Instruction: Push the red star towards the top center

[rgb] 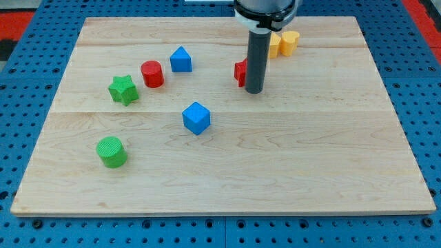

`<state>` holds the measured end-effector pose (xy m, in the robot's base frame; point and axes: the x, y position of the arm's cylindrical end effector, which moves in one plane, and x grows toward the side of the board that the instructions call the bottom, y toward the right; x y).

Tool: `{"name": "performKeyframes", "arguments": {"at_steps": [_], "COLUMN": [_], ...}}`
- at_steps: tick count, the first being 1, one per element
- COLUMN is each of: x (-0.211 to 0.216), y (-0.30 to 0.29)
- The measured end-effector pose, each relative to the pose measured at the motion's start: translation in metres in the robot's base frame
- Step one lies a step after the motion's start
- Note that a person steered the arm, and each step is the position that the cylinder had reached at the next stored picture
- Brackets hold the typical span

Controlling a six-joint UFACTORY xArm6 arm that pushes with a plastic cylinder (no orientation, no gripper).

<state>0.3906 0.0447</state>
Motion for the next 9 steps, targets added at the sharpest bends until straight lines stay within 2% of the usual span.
{"name": "performKeyframes", "arguments": {"at_steps": [1, 2, 6, 8, 9], "x": [-0.021, -0.028, 0.015, -0.011, -0.011], "y": [-0.058, -0.074, 0.023, 0.009, 0.008]}}
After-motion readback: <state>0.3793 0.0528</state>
